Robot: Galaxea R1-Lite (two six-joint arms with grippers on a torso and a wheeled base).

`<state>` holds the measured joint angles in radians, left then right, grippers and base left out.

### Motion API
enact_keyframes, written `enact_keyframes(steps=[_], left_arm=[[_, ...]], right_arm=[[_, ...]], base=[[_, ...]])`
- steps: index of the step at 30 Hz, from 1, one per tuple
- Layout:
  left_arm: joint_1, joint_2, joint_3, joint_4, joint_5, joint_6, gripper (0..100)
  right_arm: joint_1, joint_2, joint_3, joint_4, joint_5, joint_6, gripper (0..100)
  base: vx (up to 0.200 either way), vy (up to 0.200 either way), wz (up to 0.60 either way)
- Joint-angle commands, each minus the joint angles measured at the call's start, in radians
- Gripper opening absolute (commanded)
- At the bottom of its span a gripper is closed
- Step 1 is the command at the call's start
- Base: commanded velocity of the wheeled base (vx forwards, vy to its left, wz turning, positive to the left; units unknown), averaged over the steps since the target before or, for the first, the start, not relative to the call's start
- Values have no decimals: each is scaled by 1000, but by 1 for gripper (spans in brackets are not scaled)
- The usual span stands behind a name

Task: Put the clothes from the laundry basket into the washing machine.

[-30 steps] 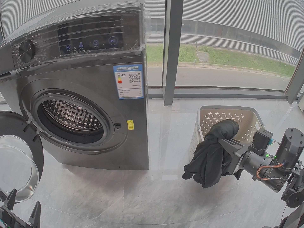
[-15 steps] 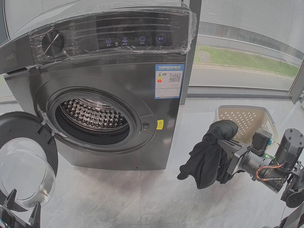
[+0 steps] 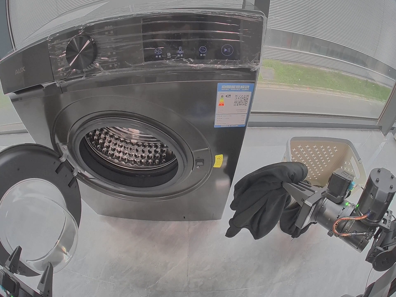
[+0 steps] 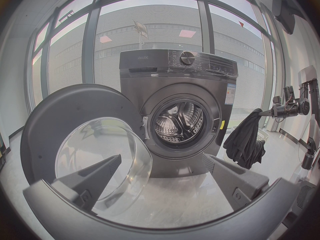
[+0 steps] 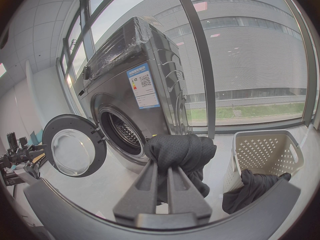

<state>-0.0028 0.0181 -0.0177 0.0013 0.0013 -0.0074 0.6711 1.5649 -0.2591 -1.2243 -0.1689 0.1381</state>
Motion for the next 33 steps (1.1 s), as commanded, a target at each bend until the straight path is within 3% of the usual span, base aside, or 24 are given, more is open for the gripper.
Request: enact_keyframes(steps=[1,12,33], left_arm=[[0,-13,13,0,0,0,100],[0,-13,13,0,0,-2,100],[0,-15,13,0,0,-2,100]], right_arm=[[1,1,1,0,0,0,0],[1,9,-3,0,-17,0,0],[1,9,-5,0,-27,0,0]], base=[[0,0,0],[0,0,0],[0,200,0]])
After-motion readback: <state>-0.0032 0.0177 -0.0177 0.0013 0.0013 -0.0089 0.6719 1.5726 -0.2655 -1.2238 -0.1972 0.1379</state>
